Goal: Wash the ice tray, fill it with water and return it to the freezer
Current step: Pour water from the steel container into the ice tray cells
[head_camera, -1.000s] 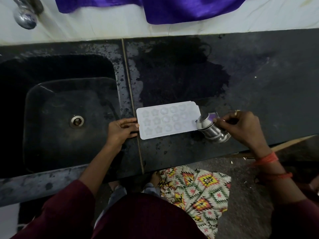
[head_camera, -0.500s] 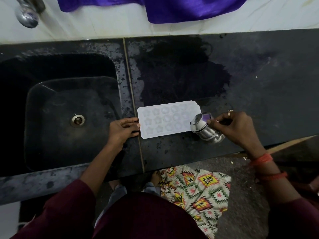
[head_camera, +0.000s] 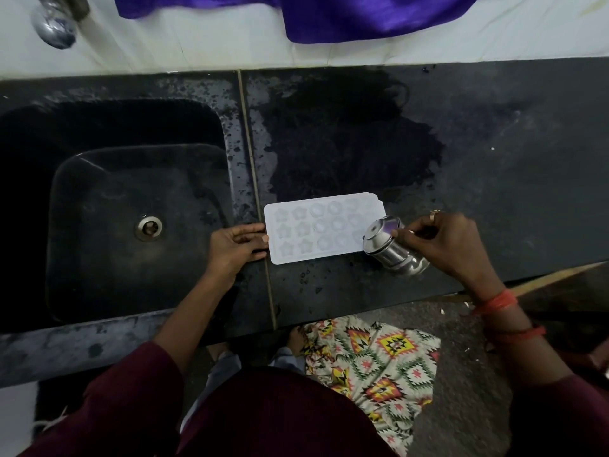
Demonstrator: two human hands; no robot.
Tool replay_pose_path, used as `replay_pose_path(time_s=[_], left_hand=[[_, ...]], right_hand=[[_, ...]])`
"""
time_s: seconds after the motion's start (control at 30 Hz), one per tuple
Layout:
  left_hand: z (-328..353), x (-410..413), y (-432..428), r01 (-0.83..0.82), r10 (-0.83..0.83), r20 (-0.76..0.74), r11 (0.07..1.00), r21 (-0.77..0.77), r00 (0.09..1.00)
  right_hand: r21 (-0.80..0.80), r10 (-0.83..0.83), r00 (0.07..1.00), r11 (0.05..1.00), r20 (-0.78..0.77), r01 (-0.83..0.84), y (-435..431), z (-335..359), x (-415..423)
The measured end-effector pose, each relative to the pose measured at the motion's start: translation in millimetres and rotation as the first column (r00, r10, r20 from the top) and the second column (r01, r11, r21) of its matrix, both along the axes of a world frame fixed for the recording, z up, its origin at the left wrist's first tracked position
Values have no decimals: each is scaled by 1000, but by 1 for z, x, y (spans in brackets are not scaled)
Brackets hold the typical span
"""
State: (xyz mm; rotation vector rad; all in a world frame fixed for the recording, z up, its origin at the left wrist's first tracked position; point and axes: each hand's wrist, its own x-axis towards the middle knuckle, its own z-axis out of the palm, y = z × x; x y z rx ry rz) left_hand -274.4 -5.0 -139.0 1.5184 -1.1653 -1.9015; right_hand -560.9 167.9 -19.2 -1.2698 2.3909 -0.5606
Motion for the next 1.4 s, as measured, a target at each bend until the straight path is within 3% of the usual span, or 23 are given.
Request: replay_pose_path(time_s=[0.57,0.9,1.4], left_hand=[[-4,1,0,-7,7,1,1000,15,1000],[-7,1,0,-3,3,-2,1000,-5,1000],[-10,1,-1,-10,10,-10,1000,-4,1000]], right_hand=[[9,8,1000,1000,-4,-8,2,2,-3],[-84,-81,989,992,126,92,8,7,-16],[-92,-48,998,994,42,52,-11,1,-14]])
